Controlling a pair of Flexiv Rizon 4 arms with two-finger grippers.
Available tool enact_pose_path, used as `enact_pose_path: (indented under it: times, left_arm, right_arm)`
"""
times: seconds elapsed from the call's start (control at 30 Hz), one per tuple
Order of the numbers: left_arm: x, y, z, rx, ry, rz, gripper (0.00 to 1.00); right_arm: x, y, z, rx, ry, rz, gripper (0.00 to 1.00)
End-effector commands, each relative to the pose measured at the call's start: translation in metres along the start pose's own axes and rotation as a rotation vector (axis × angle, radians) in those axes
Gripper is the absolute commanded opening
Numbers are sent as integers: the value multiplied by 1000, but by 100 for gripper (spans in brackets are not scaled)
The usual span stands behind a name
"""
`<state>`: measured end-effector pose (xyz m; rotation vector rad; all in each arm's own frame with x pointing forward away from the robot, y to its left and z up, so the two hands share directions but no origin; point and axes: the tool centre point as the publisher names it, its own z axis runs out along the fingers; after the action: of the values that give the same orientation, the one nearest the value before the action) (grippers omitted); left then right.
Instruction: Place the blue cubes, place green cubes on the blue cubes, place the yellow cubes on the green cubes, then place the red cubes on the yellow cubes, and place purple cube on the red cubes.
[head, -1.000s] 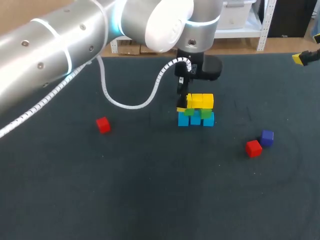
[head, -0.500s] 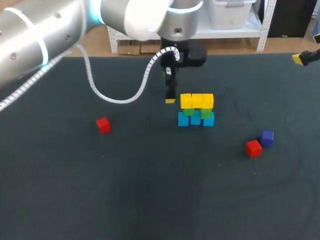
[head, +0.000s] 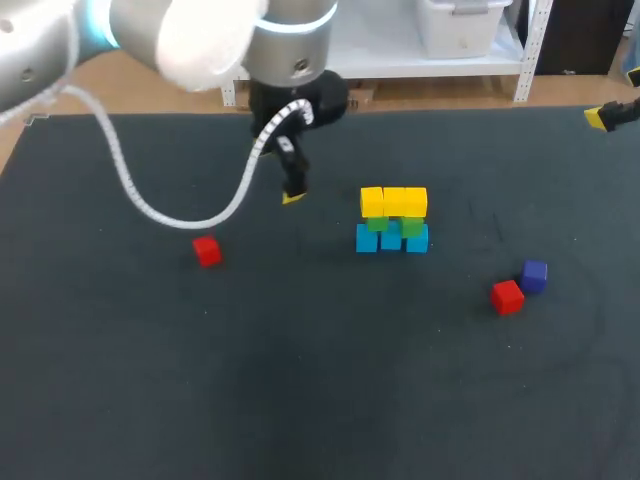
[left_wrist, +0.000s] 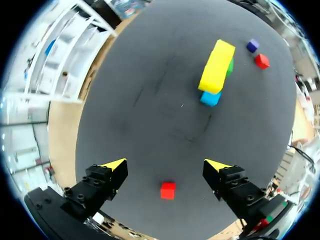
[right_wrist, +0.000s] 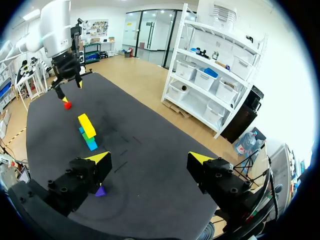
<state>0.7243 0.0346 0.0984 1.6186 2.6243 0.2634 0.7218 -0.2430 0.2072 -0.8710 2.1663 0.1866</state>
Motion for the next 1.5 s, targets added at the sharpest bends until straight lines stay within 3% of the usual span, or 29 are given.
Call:
enact_pose_path:
  times: [0.03,0.27,0.63,1.0,1.5]
  left_arm:
    - [34,-1,10,-41,-105,-48,100]
    - [63,5,27,-56,-65,-131,100]
    - [90,5,42,-52,-41,-210,100]
    - [116,-21,62,59,-24,-99,100]
    - [110,-24,90,139,-22,-36,96]
  right_arm:
    - [1,4,-2,39,1,2,100]
    - [1,4,-2,39,1,2,100]
    - [1,4,-2,39,1,2,100]
    - [1,4,-2,39,1,2,100]
    - [1,4,-2,39,1,2,100]
